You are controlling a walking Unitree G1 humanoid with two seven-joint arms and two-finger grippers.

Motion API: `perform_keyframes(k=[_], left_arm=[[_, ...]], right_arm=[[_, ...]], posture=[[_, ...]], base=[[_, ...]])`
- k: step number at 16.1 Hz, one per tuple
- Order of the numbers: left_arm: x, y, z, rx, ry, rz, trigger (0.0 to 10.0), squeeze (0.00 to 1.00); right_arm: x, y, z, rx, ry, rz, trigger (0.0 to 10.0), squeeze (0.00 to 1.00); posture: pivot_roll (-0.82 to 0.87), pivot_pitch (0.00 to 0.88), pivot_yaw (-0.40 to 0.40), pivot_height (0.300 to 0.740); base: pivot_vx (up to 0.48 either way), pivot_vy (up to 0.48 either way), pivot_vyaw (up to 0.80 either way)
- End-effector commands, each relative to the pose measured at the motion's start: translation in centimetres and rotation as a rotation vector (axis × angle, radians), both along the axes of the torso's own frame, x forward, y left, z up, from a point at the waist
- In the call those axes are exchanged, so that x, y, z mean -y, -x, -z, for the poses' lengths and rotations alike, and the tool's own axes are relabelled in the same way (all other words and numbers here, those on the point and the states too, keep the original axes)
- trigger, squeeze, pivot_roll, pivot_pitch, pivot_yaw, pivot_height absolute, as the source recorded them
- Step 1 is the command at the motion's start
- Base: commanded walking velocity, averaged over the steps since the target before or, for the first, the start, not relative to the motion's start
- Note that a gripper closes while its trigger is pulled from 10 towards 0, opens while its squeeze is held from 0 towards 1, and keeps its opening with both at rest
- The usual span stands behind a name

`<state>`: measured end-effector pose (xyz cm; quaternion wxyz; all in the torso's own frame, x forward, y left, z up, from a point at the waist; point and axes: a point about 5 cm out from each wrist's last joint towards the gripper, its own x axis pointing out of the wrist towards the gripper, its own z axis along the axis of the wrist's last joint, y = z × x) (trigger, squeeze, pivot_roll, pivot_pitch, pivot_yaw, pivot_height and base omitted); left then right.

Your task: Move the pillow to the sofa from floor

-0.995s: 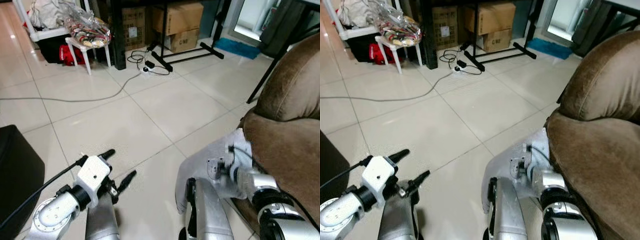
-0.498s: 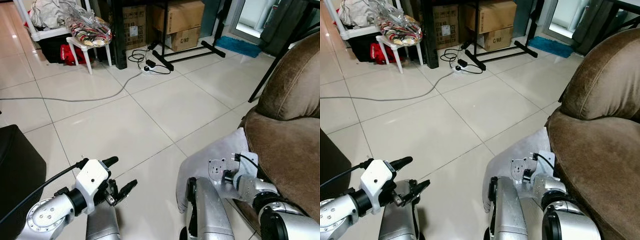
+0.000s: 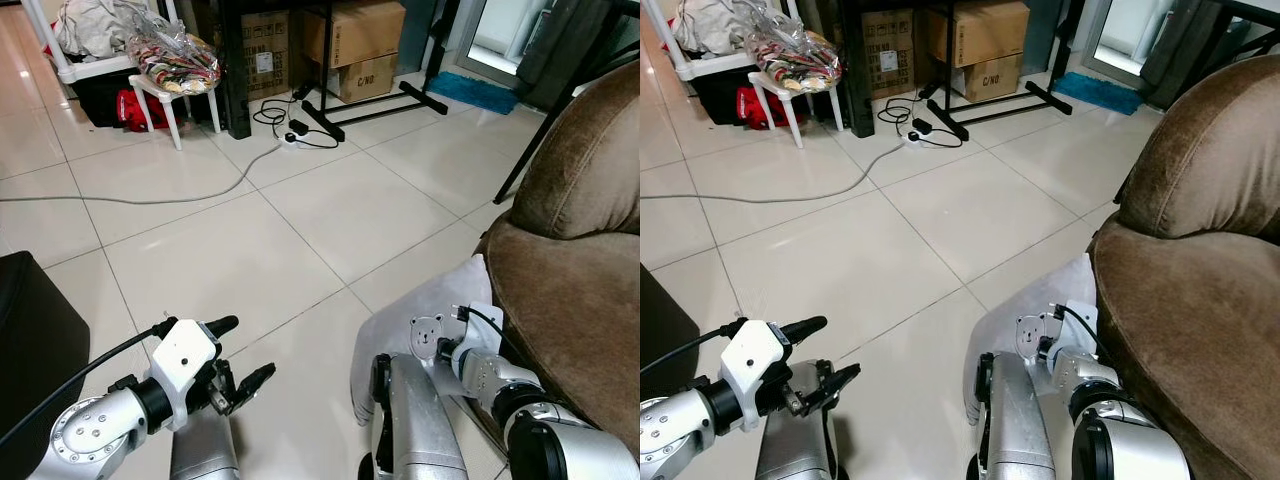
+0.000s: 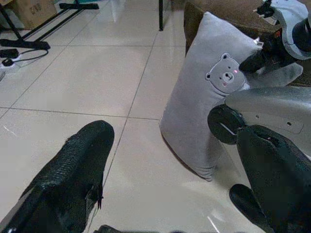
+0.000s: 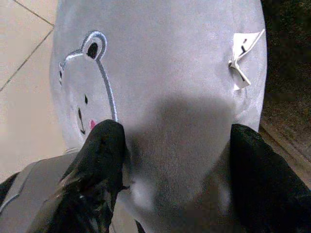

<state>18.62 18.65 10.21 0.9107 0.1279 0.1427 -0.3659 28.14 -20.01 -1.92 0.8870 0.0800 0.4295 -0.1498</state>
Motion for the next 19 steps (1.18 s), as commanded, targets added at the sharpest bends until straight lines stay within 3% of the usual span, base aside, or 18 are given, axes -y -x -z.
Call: perform_keyframes(k=[1, 7, 13, 16, 19], left_arm=[[0.0, -0.1, -0.2, 0.001, -0.008, 0.008, 10.0, 0.59], [0.0, -0.5, -0.2, 0.007, -0.019, 0.019, 10.0, 0.59], [0.1, -1.1, -0.3, 0.019, -0.023, 0.02, 10.0, 0.58], [0.1, -1.3, -0.2, 0.023, -0.025, 0.015, 10.0, 0.59], [-0.2, -1.7, 0.0, 0.046, -0.029, -0.033, 10.0, 0.59]], right_arm=[[-0.8, -0.2, 0.0, 0.002, -0.049, -0.008, 0.0, 0.0], [-0.8, 0.2, 0.3, -0.023, -0.015, -0.066, 0.0, 0.0], [-0.7, 0.2, 0.4, 0.01, -0.051, -0.049, 0.0, 0.0], [-1.8, -0.1, 0.2, 0.036, -0.12, -0.094, 0.0, 0.0], [-3.7, -2.1, -1.4, 0.147, -0.193, -0.218, 0.0, 0.0]], posture=[[0.03, 0.0, -0.035, 0.463], [0.02, 0.0, -0.015, 0.463], [0.03, 0.0, -0.007, 0.463], [0.02, 0.0, -0.008, 0.463], [0.01, 0.0, -0.017, 0.463]], base=[[0.0, 0.0, 0.0], [0.0, 0.0, 0.0], [0.0, 0.0, 0.0], [0.0, 0.0, 0.0], [0.0, 0.0, 0.0]])
